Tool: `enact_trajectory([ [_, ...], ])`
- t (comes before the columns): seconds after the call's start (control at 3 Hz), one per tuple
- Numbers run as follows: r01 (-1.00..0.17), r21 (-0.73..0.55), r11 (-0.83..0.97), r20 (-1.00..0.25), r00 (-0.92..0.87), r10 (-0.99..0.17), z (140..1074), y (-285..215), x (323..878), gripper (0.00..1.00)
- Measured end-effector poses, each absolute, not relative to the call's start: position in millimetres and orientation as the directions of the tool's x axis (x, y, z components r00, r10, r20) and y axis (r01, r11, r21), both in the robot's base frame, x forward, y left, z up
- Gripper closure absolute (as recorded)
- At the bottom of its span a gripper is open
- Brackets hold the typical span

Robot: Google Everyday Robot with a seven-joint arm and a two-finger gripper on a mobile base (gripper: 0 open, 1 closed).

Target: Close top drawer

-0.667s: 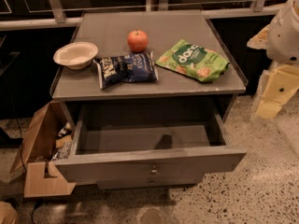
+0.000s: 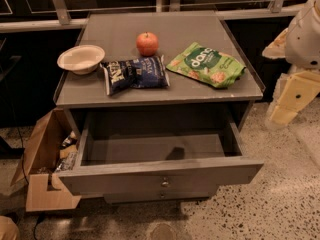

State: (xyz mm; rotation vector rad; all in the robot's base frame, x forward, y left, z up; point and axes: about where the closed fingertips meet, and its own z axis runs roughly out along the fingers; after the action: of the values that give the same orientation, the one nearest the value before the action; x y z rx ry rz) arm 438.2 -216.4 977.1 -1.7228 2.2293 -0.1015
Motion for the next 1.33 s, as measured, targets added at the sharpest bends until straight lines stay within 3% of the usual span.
enact_trajectory([
  [1.0,-0.930,-0.249,0.270,-0.207,-0.221,-0.953,977.1,-216.5,438.2,0.93],
  [1.33,-0.919,-0.274,0.284,-0.171,-0.244,-0.955,972.1,-227.5,434.7,1.00],
])
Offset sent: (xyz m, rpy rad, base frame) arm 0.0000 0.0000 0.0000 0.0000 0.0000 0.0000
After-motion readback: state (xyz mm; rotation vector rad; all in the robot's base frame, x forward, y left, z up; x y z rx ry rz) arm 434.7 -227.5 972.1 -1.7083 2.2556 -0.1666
